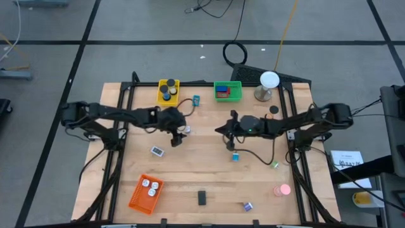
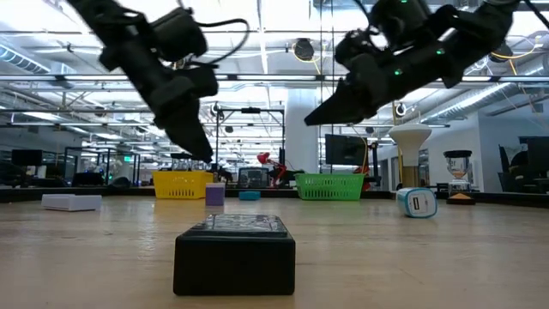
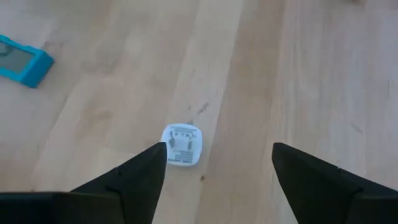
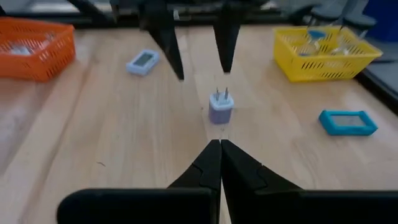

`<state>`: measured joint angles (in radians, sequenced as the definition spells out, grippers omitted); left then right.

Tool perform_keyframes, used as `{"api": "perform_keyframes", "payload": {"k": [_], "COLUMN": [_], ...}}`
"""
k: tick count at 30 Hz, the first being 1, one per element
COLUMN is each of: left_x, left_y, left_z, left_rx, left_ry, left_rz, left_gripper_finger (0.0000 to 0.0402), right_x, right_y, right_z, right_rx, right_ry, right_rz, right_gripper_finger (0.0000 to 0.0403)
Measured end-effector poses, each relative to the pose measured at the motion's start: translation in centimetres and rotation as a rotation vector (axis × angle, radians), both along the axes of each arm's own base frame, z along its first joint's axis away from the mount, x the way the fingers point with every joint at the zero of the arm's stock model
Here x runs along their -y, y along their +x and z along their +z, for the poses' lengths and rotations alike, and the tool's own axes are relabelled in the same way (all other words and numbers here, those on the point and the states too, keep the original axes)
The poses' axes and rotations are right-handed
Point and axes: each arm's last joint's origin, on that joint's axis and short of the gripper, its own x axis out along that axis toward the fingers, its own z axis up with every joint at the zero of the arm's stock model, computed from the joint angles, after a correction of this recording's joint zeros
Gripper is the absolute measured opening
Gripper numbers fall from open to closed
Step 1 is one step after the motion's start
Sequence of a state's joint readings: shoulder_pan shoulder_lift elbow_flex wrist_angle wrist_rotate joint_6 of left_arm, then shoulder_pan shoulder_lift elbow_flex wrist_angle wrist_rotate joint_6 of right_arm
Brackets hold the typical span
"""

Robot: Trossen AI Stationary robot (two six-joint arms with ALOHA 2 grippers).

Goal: Pick & Place Office items
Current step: Put the top purple charger adapter into the orange bin

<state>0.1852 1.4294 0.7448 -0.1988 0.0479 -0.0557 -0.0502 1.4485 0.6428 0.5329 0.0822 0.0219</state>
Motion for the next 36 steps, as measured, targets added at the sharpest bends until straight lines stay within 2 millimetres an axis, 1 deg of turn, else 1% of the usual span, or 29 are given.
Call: {"api": "perform_keyframes", "payload": {"k": [3, 7, 10, 15, 19, 21, 24, 28, 32, 36], "left_x": [-0.4, -1.3, -2.1, -3.1, -3.0, -2.9, -2.8, -2.8, -2.8, -2.9], "left_y": [1.6, 3.6, 4.6, 5.3, 5.4, 5.5, 5.5, 5.8, 6.0, 6.0], "left_z": [0.2, 0.0, -0.5, -1.1, -1.6, -1.6, -1.8, -2.7, -3.8, -4.1], "left_rx": [-0.086, -0.172, -0.238, -0.307, -0.334, -0.330, -0.339, -0.349, -0.381, -0.391], "left_ry": [0.016, 0.035, 0.047, 0.072, 0.083, 0.085, 0.081, 0.076, 0.073, 0.075], "left_rz": [-0.019, -0.038, -0.050, -0.066, -0.106, -0.111, -0.112, -0.113, -0.118, -0.118], "left_gripper_finger": [0.0306, 0.0307, 0.0308, 0.0308, 0.0305, 0.0294, 0.0266, 0.0228, 0.0206, 0.0184], "right_x": [0.0, -0.1, -0.1, -0.1, -0.1, -0.1, -0.1, -0.1, -0.1, -0.1], "right_y": [-0.9, -1.3, -1.3, -1.3, -1.3, -1.3, -1.3, -1.3, -1.3, -1.3], "right_z": [0.0, 0.0, 0.1, 0.1, 0.1, 0.1, 0.1, 0.1, 0.1, 0.1], "right_rx": [0.026, 0.027, 0.034, 0.033, 0.032, 0.032, 0.032, 0.033, 0.033, 0.033], "right_ry": [0.002, 0.016, 0.016, 0.014, 0.009, 0.009, 0.009, 0.009, 0.009, 0.009], "right_rz": [-0.001, -0.006, -0.006, -0.005, -0.003, -0.003, -0.003, -0.003, -0.003, -0.003], "right_gripper_finger": [0.0000, 0.0000, 0.0000, 0.0000, 0.0000, 0.0000, 0.0000, 0.0000, 0.0000, 0.0000]}}
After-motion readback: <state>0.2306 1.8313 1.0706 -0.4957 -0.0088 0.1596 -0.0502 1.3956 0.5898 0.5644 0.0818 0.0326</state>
